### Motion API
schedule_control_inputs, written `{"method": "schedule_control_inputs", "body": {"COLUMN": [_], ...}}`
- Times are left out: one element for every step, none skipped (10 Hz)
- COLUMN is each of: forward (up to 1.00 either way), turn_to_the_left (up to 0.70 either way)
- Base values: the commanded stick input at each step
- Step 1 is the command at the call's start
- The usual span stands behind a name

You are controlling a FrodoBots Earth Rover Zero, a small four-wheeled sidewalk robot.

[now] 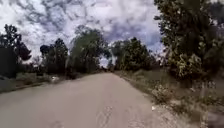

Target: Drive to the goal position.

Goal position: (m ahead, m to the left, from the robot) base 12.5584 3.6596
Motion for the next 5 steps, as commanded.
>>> {"method": "schedule_control_inputs", "body": {"forward": [0.85,0.85,0.85,0.85,0.85], "turn_to_the_left": [0.0,0.0,0.0,0.0,0.0]}}
